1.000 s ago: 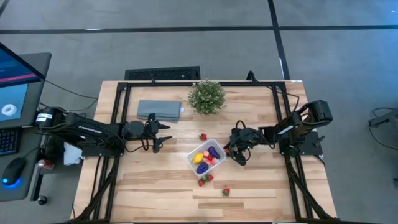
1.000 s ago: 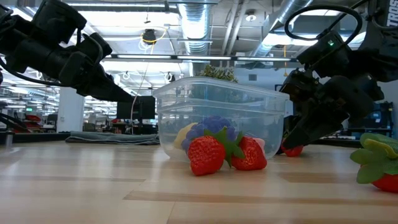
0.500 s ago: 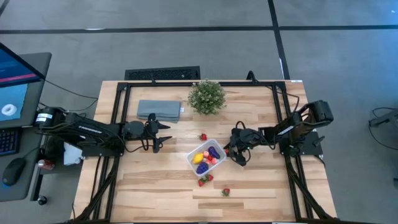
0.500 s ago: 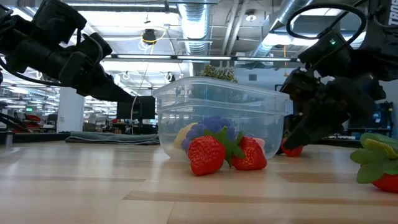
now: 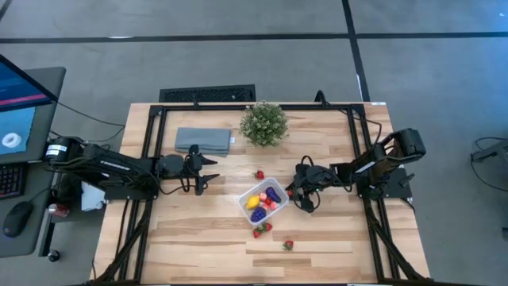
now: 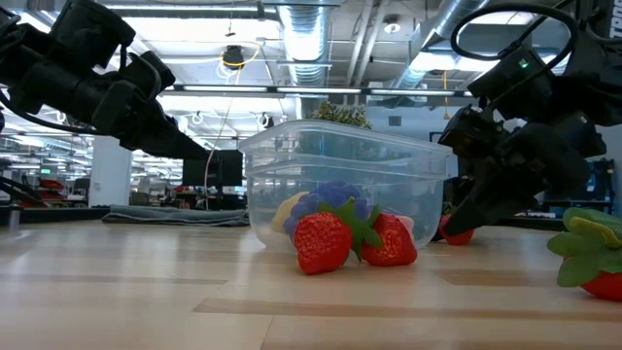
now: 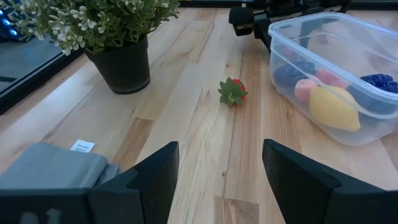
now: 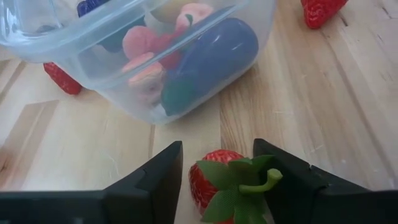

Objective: Pick and placing Produce into tupperware
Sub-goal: Put the red strawberry into the transparent bin

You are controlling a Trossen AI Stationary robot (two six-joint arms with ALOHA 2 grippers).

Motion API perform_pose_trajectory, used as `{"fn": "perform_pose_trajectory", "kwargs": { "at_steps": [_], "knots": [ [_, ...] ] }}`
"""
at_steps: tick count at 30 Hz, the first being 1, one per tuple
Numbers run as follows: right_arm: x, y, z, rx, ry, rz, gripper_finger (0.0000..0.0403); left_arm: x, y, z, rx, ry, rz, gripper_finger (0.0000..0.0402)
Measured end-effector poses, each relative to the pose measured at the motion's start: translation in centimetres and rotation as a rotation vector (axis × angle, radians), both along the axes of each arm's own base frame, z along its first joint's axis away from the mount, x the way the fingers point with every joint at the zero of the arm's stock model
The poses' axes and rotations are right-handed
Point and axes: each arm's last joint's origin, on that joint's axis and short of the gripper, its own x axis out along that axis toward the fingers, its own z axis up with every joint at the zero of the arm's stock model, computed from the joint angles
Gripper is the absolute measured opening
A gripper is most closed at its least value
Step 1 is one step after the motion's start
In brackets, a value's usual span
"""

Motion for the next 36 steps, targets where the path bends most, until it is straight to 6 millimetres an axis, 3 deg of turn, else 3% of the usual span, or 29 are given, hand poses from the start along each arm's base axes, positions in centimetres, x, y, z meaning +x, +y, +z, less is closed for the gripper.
{"fn": "perform_pose_trajectory", "kwargs": {
  "at_steps": [10, 19, 27, 36],
  "knots": [
    [-0.02, -0.02, -0.02, -0.001, 0.000, -0.004, 0.0167, 0.00, 0.00, 0.00, 0.000, 0.000, 0.000, 0.0224],
    [-0.02, -0.03, -0.02, -0.002, 0.000, -0.003, 0.0183, 0.00, 0.00, 0.00, 0.000, 0.000, 0.000, 0.0224],
    [-0.03, -0.02, -0.02, 0.000, 0.000, -0.003, 0.0161, 0.00, 0.00, 0.00, 0.000, 0.000, 0.000, 0.0224],
    [-0.02, -0.03, -0.02, 0.000, 0.000, -0.002, 0.0179, 0.00, 0.00, 0.00, 0.000, 0.000, 0.000, 0.0224]
  ]
}}
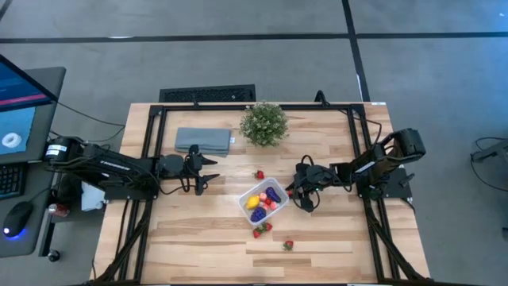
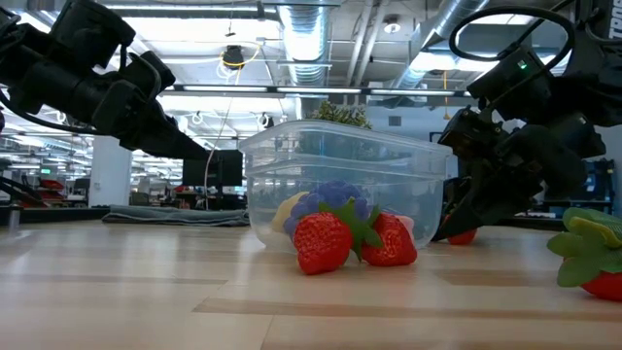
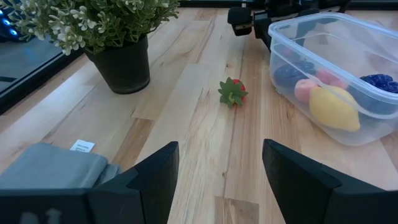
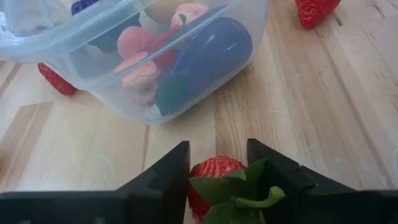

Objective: Pick and placing Produce into tupperware
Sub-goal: Put the red strawberry into the transparent bin

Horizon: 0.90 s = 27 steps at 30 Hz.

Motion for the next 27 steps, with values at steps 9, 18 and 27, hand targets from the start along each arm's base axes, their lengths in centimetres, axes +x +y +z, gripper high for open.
{"fn": "perform_pose_trajectory", "kwargs": {
  "at_steps": [9, 18, 27],
  "knots": [
    [0.00, -0.01, 0.00, 0.001, 0.000, 0.000, 0.0183, 0.00, 0.00, 0.00, 0.000, 0.000, 0.000, 0.0224],
    [0.01, 0.04, 0.03, 0.012, -0.001, 0.004, 0.0228, 0.00, 0.00, 0.00, 0.001, 0.000, 0.000, 0.0224],
    [0.00, 0.04, 0.02, 0.023, 0.004, -0.006, 0.0219, 0.00, 0.00, 0.00, 0.001, 0.000, 0.000, 0.0224]
  ]
}}
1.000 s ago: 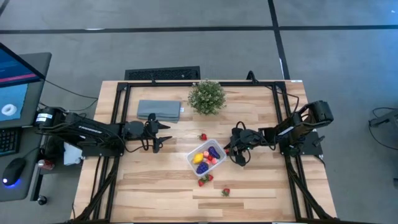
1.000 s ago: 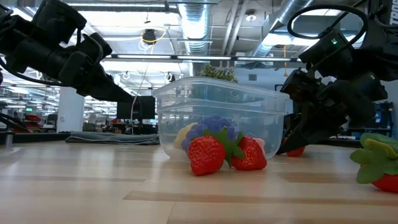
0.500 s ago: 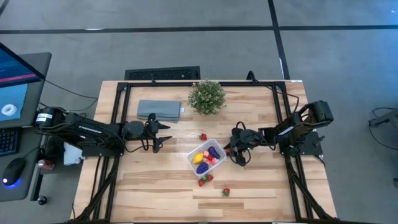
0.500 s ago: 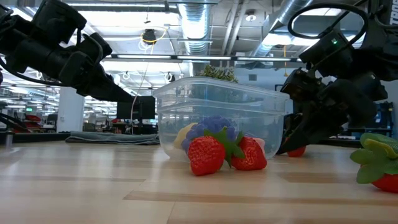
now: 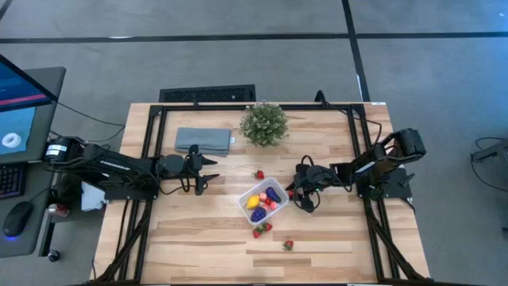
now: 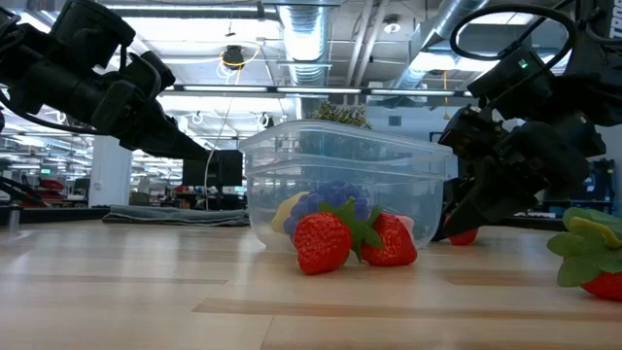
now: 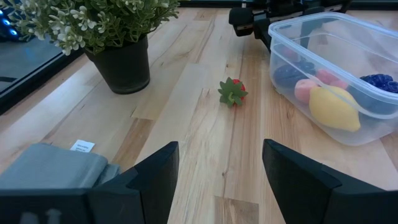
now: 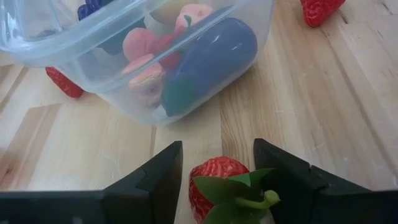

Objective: Pick and placing Produce into tupperware
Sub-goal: Put the red strawberry into the transparent bin

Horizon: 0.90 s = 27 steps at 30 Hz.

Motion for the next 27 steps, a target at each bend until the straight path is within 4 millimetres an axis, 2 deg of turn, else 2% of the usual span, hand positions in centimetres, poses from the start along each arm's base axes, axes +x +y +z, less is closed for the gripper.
{"fn": "perform_pose_trajectory", "kwargs": {
  "at_steps": [9, 19, 27],
  "knots": [
    [-0.02, 0.00, -0.03, -0.003, 0.006, 0.000, 0.0234, 0.00, 0.01, 0.00, 0.000, 0.000, 0.000, 0.0224],
    [-0.17, 0.80, -0.14, -0.159, -0.010, 0.017, 0.0235, 0.00, 0.00, 0.00, 0.000, 0.000, 0.000, 0.0224],
    [-0.22, 0.89, -0.19, -0.179, -0.003, 0.008, 0.0231, 0.00, 0.00, -0.01, -0.001, 0.000, 0.000, 0.0224]
  ]
}}
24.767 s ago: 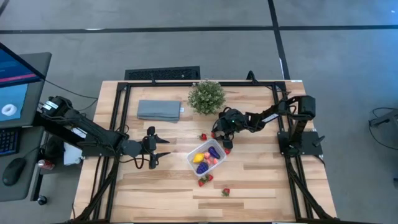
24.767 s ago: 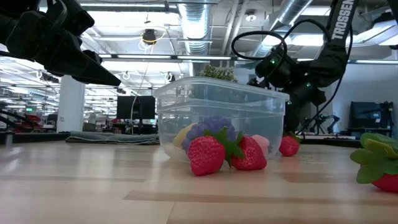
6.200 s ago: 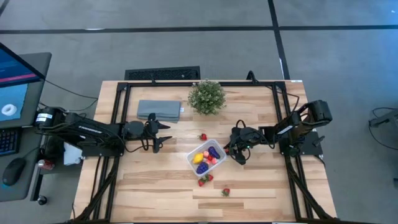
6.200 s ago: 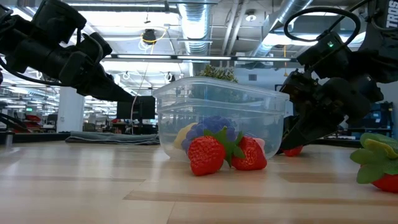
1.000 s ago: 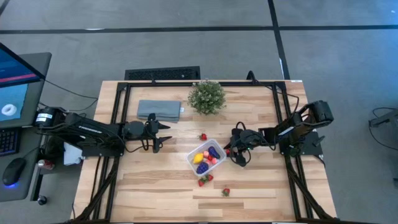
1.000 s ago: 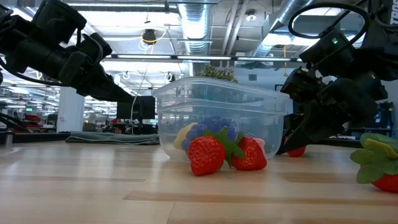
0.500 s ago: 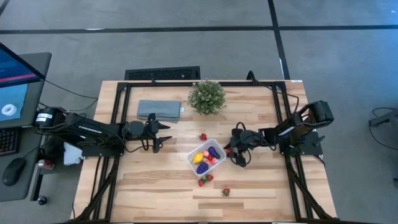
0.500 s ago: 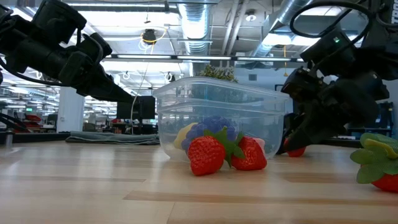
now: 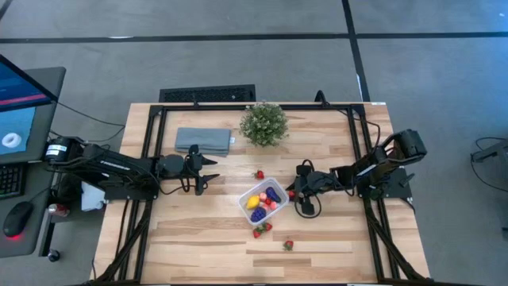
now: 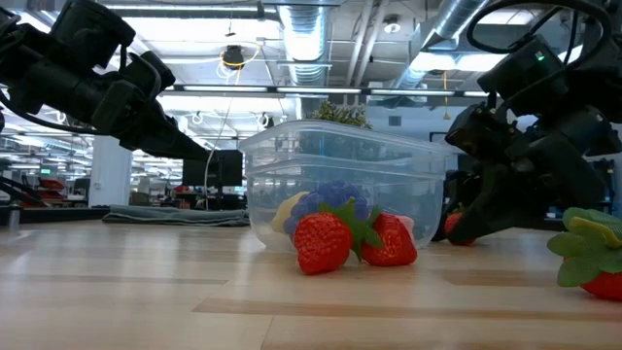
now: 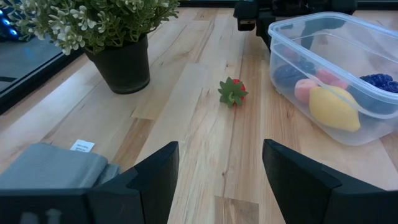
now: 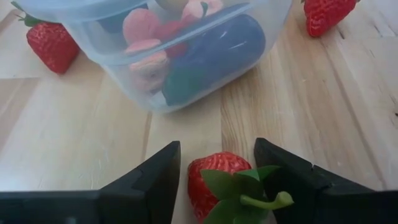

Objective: Pick and placing Produce into tupperware
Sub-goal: Put the red strawberry into the transparent bin

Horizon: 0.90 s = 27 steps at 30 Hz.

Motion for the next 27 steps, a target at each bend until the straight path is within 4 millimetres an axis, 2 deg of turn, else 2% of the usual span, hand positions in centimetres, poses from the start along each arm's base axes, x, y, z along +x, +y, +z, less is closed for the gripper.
{"fn": "perform_pose_trajectory", "kwargs": {
  "at_steps": [16, 24, 27],
  "knots": [
    [-0.01, -0.08, -0.02, -0.007, 0.004, -0.011, 0.0162, 0.00, -0.01, 0.00, -0.002, 0.000, -0.004, 0.0224],
    [-0.01, -0.07, -0.02, 0.000, 0.004, -0.014, 0.0187, 0.00, -0.01, 0.00, -0.003, -0.001, -0.004, 0.0224],
    [-0.01, -0.07, -0.02, 0.001, 0.005, -0.013, 0.0184, 0.00, -0.01, 0.00, -0.003, -0.001, -0.004, 0.0224]
  ]
}}
